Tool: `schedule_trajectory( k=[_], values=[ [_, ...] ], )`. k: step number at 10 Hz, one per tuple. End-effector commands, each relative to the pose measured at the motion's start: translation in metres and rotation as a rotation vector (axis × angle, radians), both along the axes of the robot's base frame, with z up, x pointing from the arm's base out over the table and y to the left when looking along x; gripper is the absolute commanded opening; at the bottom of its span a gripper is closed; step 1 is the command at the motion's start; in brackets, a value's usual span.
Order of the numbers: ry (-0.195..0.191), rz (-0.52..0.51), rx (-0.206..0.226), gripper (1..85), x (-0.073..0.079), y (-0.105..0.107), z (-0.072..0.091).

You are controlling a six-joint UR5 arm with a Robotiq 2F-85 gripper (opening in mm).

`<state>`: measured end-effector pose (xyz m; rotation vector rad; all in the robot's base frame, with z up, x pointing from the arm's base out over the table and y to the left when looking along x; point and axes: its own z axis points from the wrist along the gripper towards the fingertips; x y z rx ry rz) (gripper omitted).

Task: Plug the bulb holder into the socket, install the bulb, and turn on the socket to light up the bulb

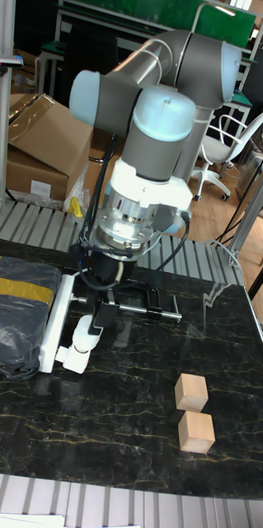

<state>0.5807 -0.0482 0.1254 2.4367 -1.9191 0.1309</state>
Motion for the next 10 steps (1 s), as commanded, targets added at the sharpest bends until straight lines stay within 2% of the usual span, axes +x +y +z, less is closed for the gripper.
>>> schedule_trajectory(
  k=[1,4,7,10],
  values=[
    [0.01,0.133,0.012,65.7,0.004,0.003,-0.008],
    [0.028,0.208,0.01,66.7,0.003,0.005,-0.014],
    [0.048,0.234,0.038,60.0,0.001,0.015,-0.022],
    [0.059,0.247,0.015,55.3,-0.002,0.01,-0.024]
  ],
)
